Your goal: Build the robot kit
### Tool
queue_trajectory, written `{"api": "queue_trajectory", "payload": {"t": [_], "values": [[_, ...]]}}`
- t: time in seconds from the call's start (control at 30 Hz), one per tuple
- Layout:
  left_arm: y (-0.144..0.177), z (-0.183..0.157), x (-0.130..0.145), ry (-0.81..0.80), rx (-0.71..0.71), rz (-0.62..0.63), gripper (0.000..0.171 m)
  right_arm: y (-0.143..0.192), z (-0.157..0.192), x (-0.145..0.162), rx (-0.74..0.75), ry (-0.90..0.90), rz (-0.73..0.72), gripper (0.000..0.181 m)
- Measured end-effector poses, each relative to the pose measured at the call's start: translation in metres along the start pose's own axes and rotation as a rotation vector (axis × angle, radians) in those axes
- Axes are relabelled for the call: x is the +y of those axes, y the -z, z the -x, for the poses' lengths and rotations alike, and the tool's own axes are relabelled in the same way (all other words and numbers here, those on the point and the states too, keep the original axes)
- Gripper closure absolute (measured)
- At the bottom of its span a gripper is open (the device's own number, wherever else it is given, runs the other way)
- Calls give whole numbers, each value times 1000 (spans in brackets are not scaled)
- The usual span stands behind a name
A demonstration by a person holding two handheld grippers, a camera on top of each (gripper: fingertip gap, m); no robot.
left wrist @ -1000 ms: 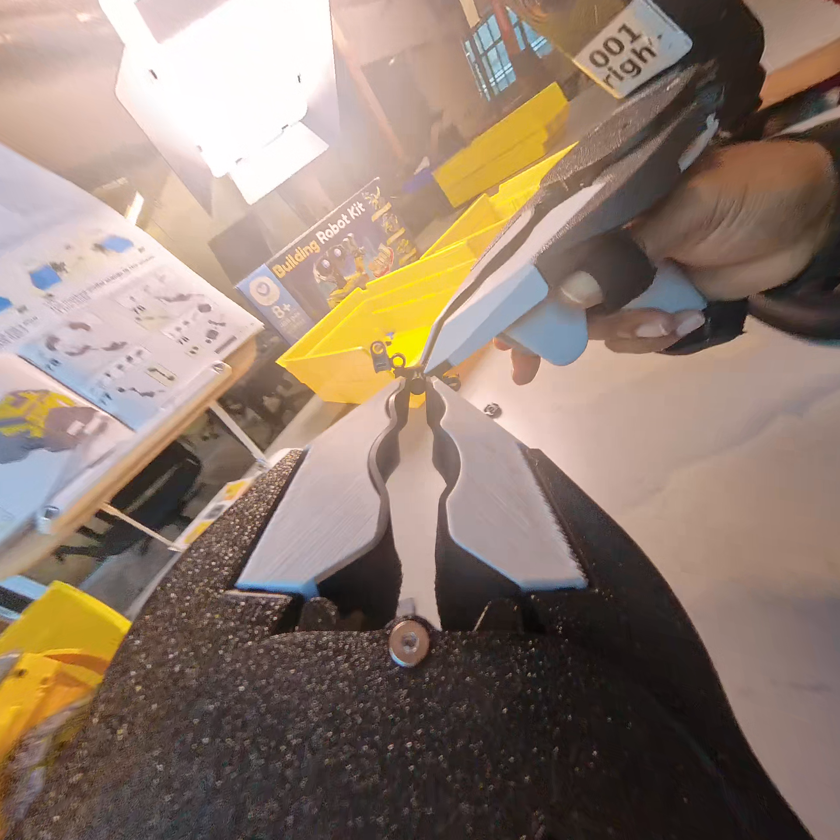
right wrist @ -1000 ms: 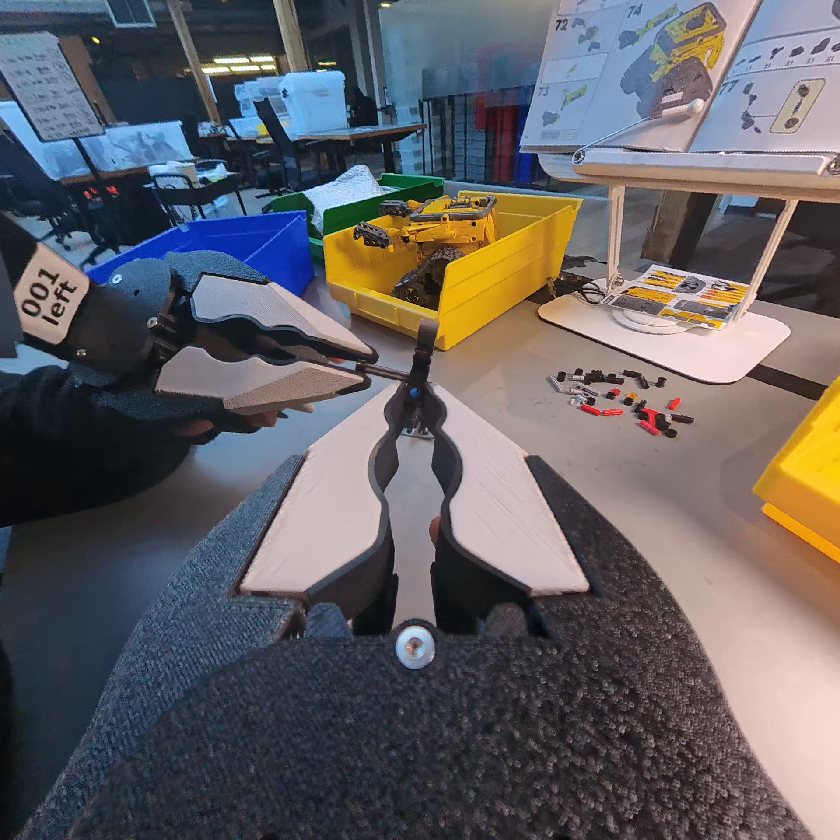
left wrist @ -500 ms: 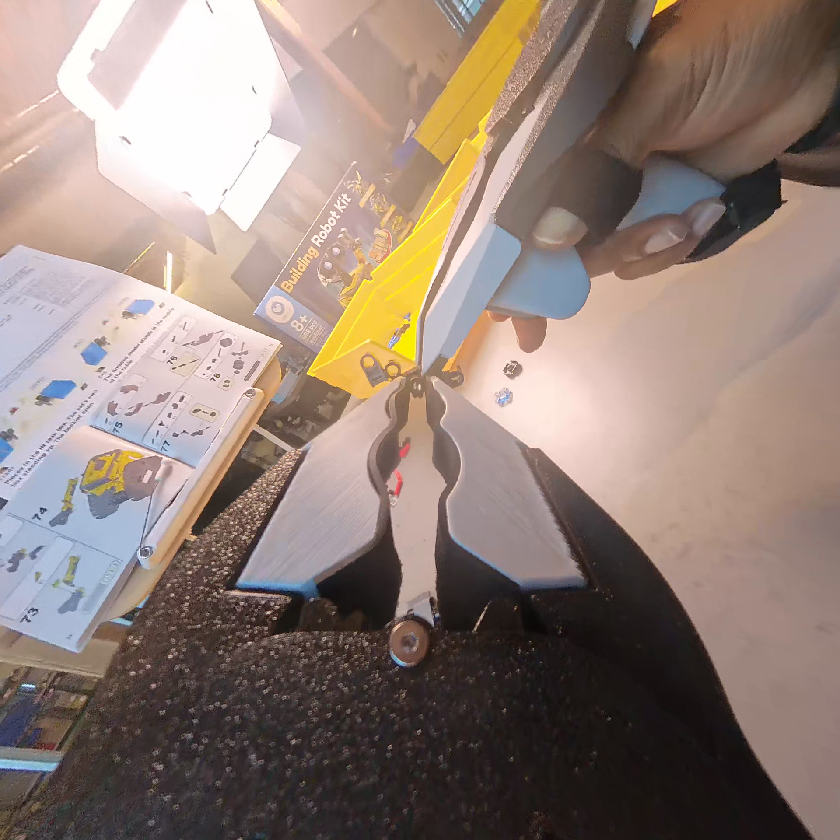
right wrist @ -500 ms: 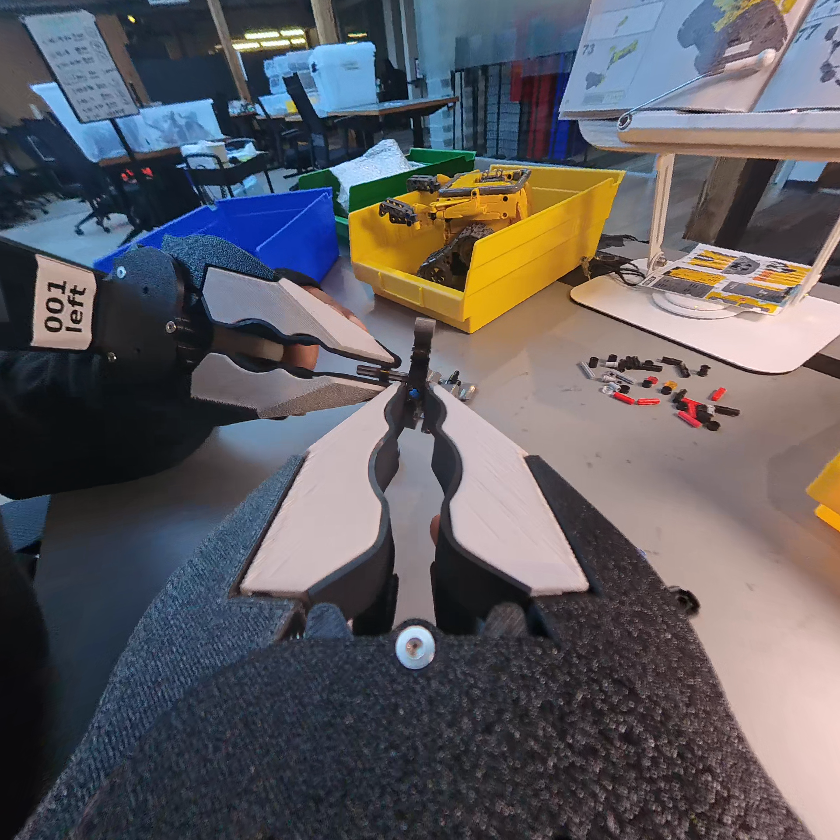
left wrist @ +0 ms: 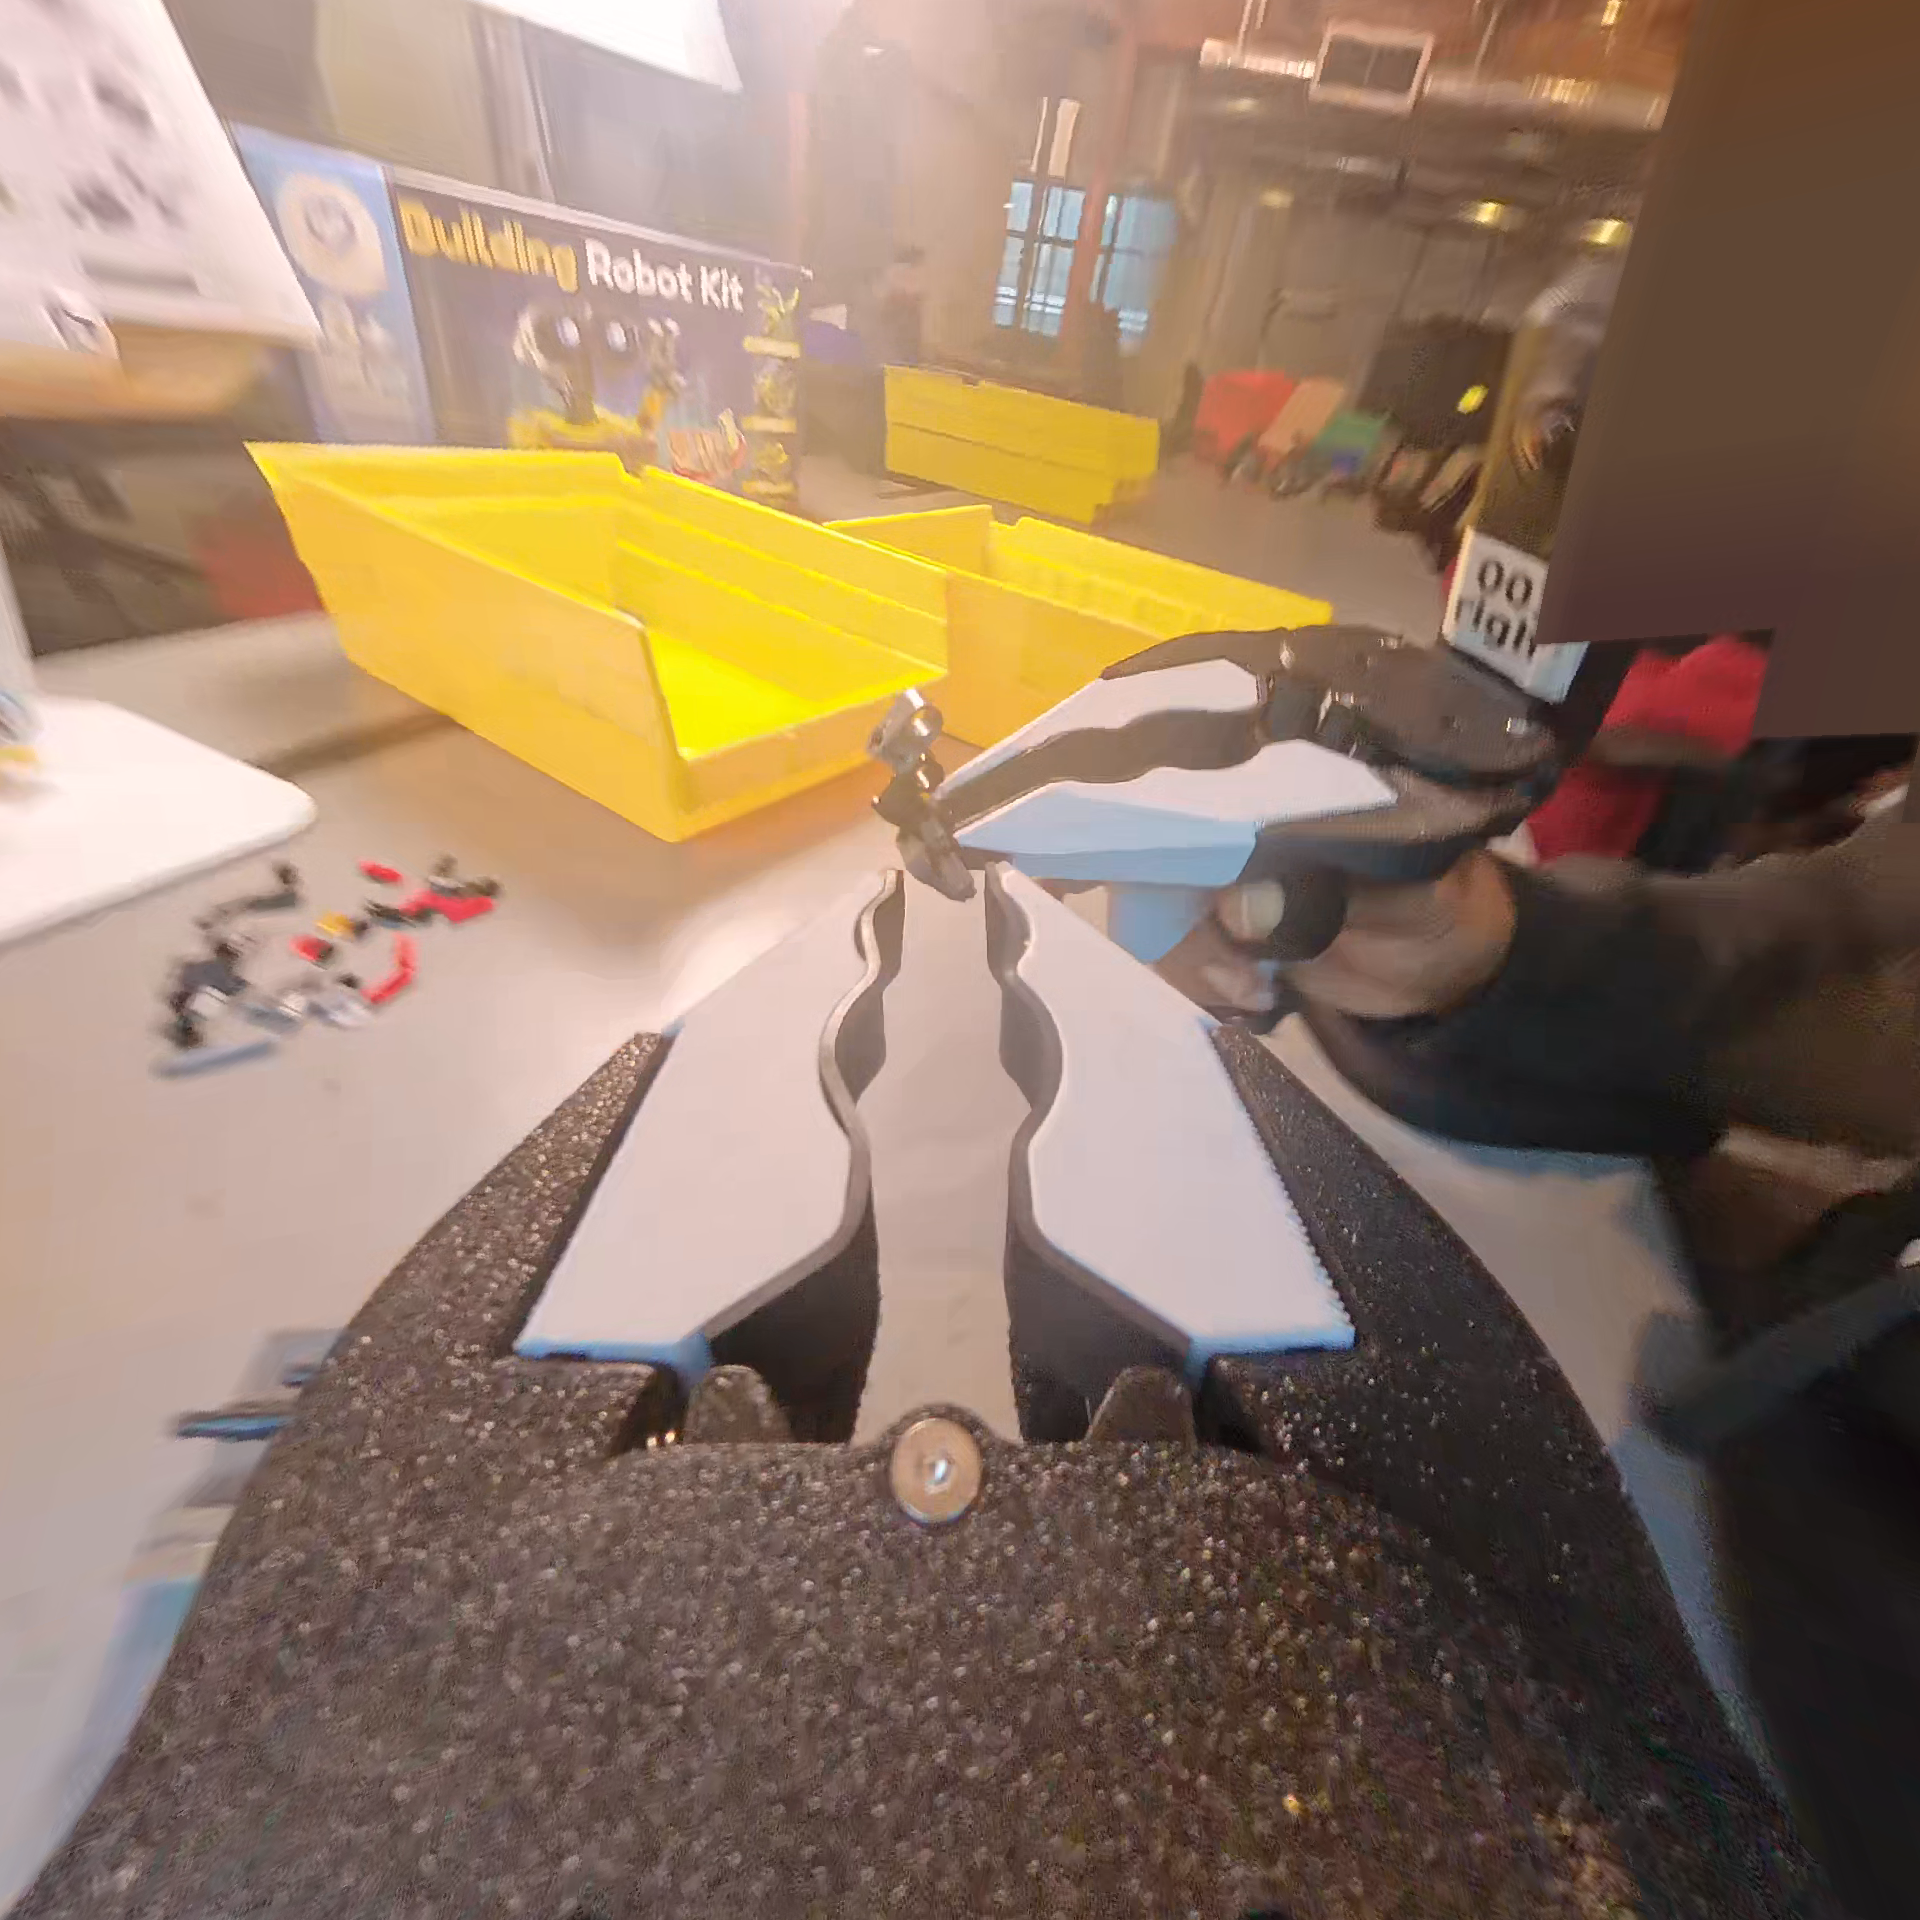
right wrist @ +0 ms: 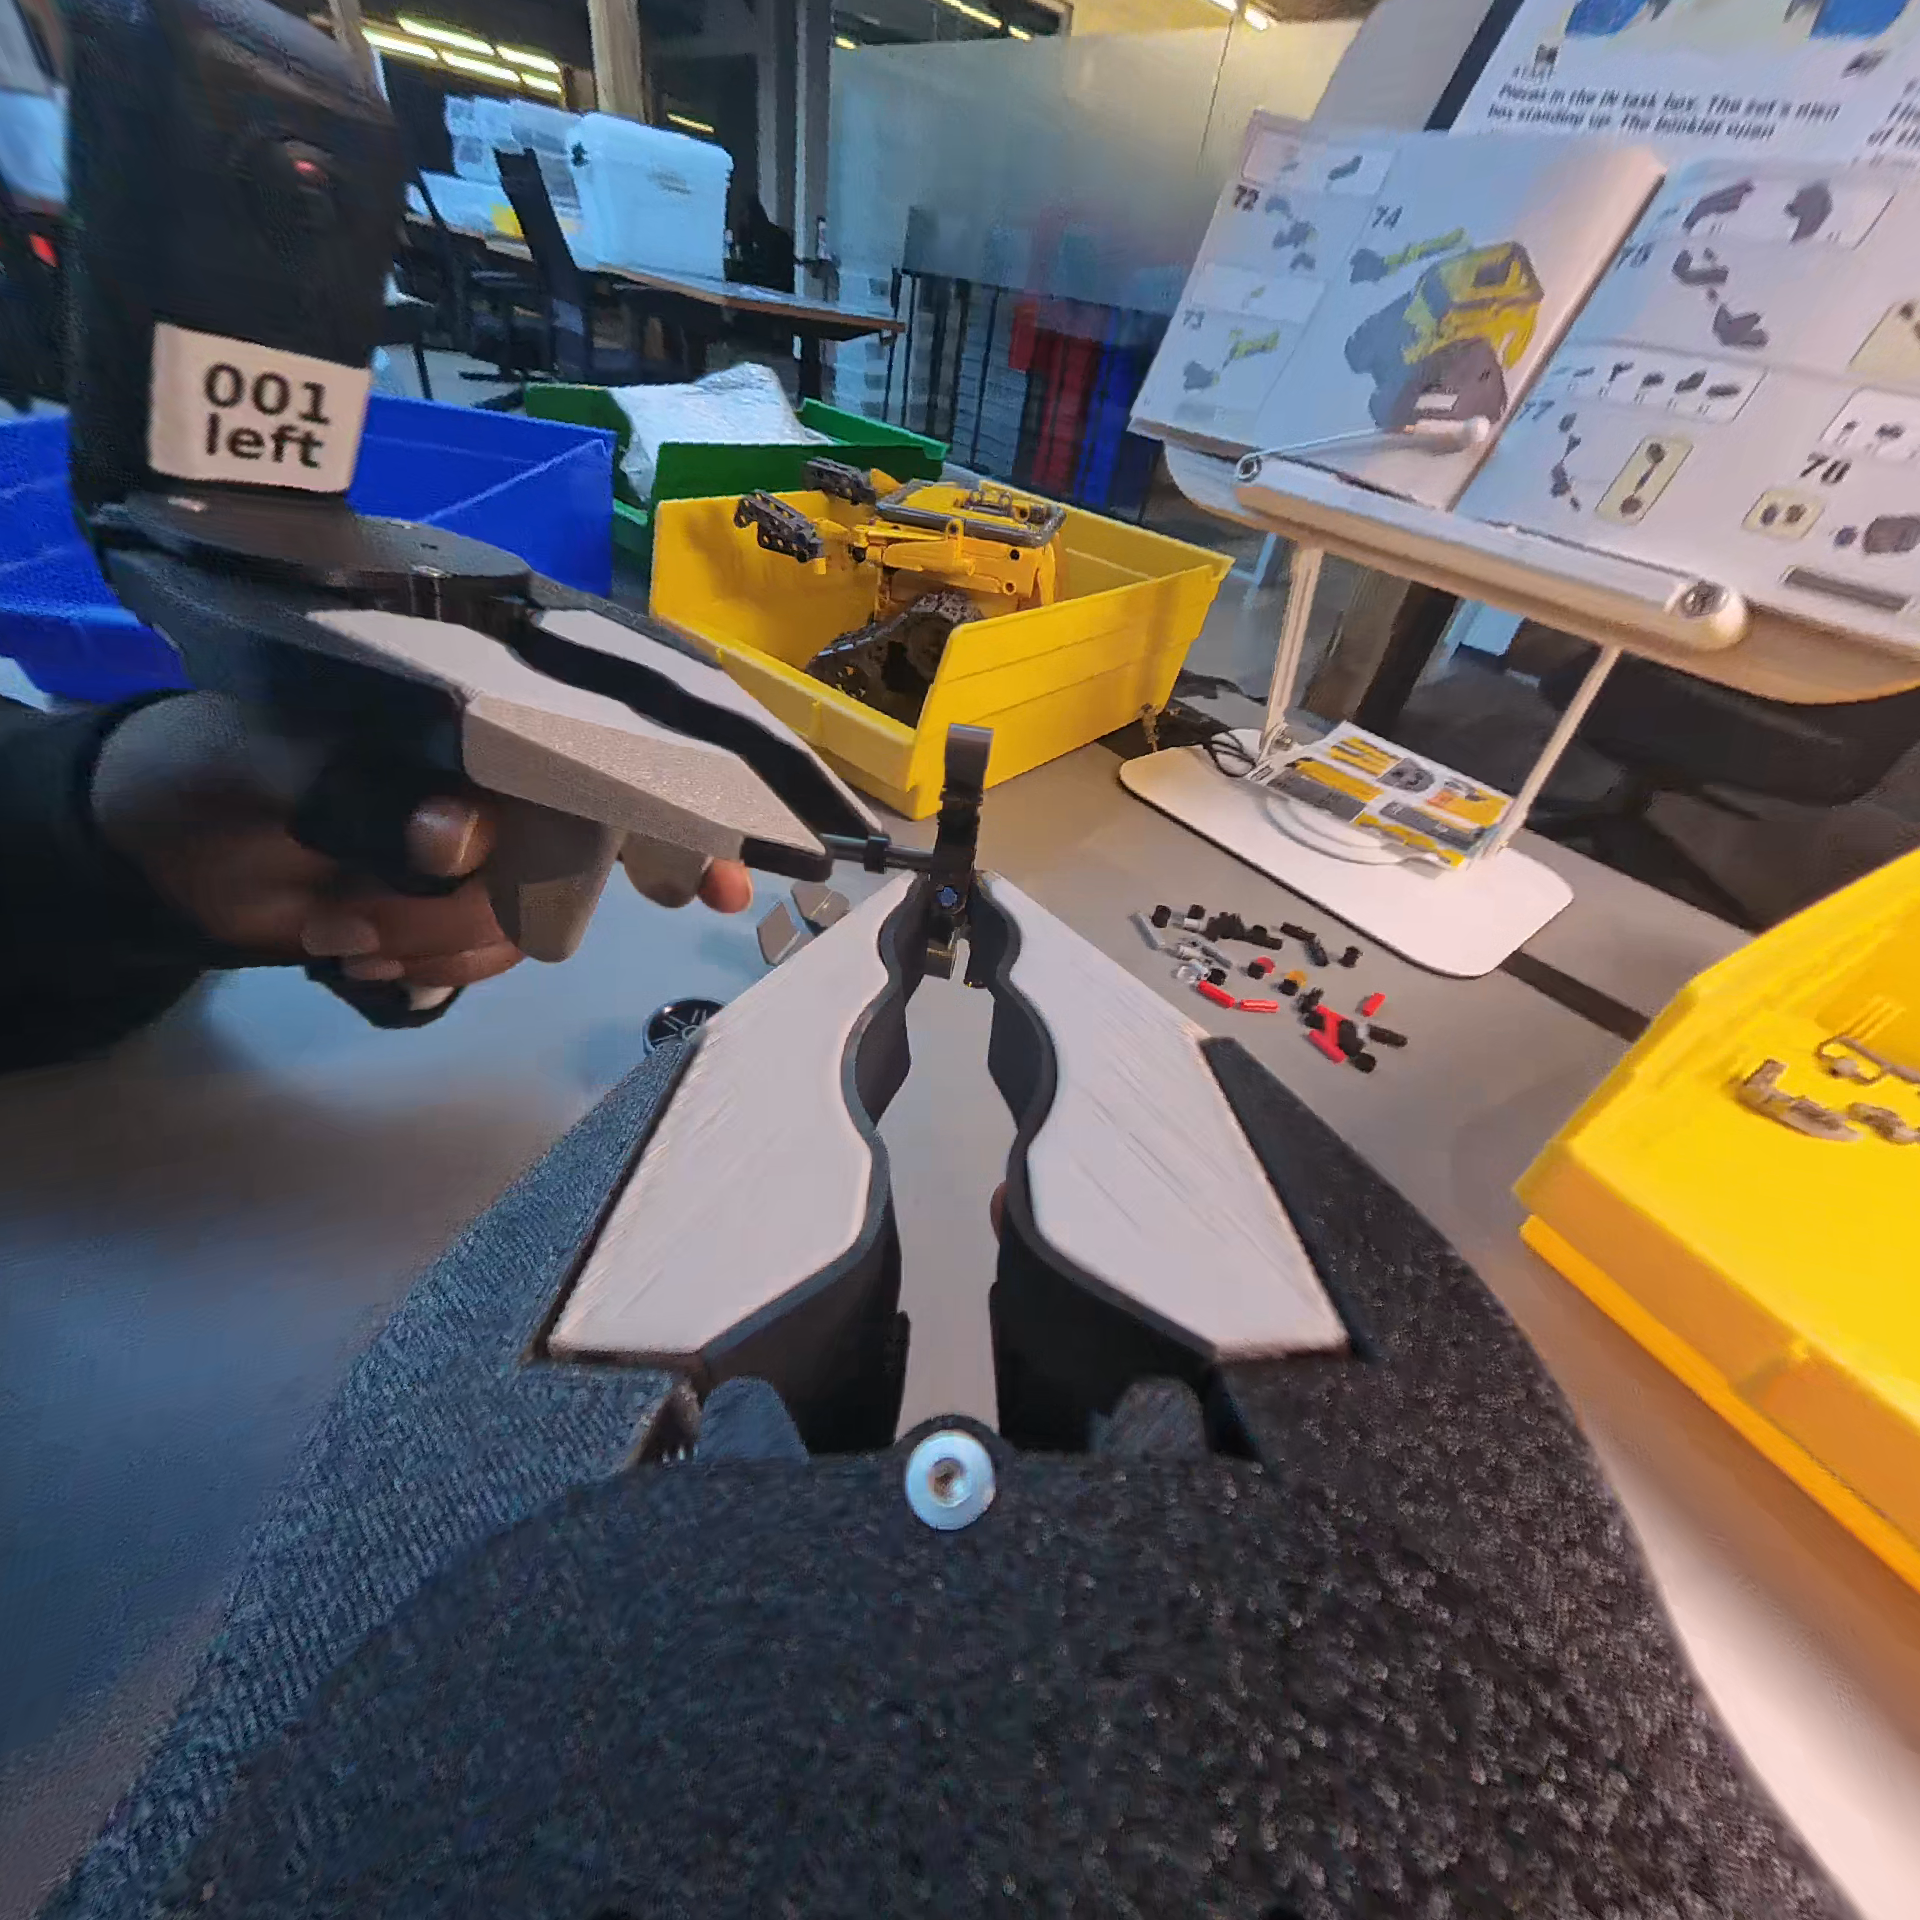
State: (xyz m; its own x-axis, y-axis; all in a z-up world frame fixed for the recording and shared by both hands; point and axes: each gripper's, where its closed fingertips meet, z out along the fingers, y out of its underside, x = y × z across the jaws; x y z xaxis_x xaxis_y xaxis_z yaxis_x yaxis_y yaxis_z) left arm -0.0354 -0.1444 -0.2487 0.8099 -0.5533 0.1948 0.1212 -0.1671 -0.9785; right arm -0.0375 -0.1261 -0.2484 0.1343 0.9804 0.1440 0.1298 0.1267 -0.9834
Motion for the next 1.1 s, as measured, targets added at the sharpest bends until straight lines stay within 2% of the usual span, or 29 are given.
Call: {"api": "queue_trajectory", "payload": {"t": [0.1, 0.3, 0.57, 1.1], "values": [[1, -1, -5, 134, 31, -43, 163, -1, 3, -4, 33, 101, -3, 174], [0, 2, 0, 138, 9, -16, 166, -2, 3, -1, 78, 212, 19, 174], [-1, 4, 3, 267, 46, -20, 164, -3, 3, 0, 112, 263, 29, 174], [1, 1, 3, 318, 99, -27, 166, -2, 7, -1, 98, 281, 13, 174]]}}
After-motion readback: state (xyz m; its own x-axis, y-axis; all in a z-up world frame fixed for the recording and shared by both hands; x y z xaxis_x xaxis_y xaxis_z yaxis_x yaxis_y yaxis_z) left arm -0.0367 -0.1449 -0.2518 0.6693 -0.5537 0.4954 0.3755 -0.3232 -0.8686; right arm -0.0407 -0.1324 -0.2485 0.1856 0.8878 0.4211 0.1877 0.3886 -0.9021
